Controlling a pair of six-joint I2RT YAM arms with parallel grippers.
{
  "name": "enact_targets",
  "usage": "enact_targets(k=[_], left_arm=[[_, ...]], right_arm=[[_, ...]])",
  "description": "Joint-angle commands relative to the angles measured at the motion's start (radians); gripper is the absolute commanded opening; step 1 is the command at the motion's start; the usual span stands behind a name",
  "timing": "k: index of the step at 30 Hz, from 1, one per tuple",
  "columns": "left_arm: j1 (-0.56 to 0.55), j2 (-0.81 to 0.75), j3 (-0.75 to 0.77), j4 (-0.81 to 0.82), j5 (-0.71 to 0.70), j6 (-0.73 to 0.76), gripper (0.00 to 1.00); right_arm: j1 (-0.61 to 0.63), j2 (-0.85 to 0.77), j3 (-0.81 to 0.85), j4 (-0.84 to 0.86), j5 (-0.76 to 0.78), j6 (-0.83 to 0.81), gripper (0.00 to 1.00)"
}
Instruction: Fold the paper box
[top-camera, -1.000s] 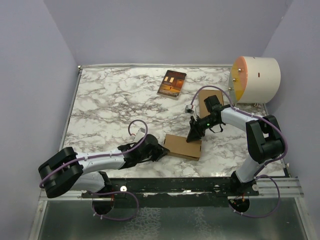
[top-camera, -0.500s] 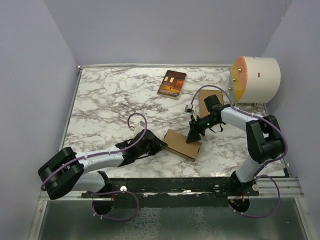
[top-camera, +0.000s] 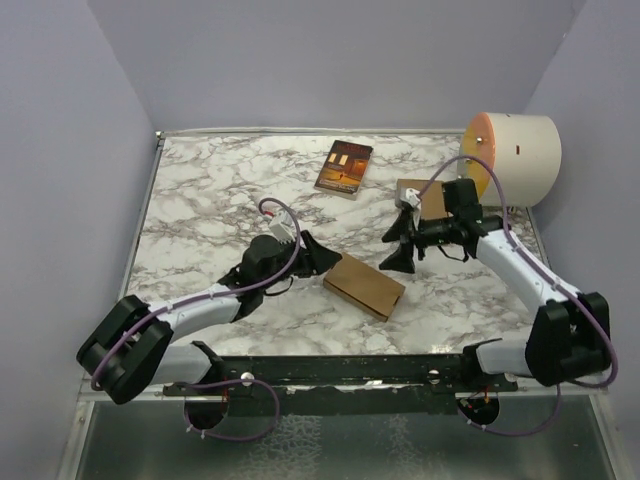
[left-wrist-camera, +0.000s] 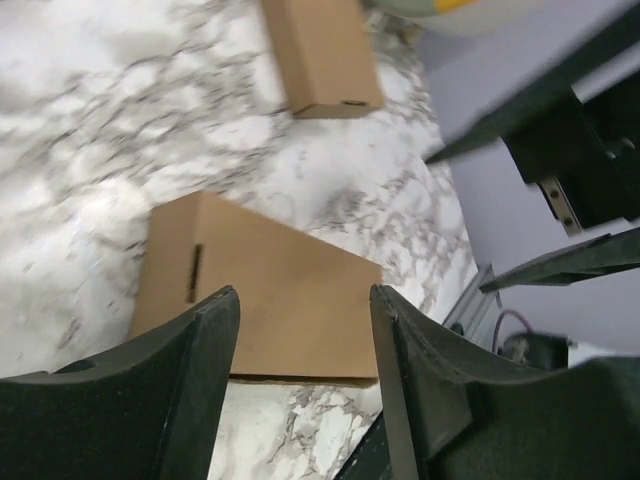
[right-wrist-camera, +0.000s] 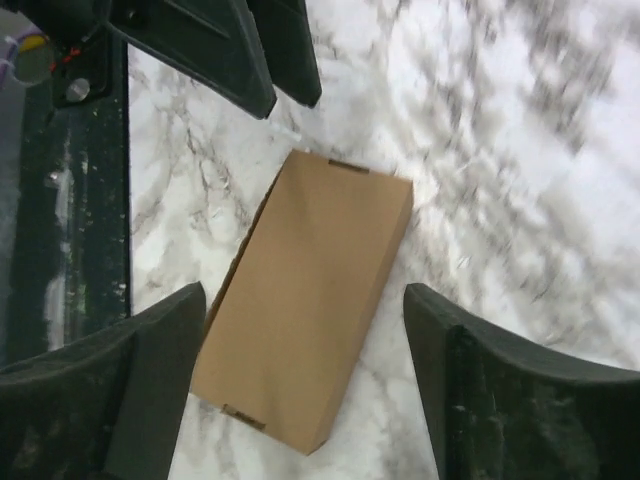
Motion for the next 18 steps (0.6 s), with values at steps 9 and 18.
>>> enact_targets(k=[9, 18], left_arm=[[0.013, -0.226, -0.111, 0.236, 0.257, 0.269, 0.76], [0.010, -0.300, -0.424, 0.469, 0.141, 0.037, 0.76]], right_arm=[[0.006, 0.196, 0.099, 0.019, -0.118, 0.035, 0.92], [0.020, 0.362, 0.098, 0.006, -0.019, 0.117, 0.67]])
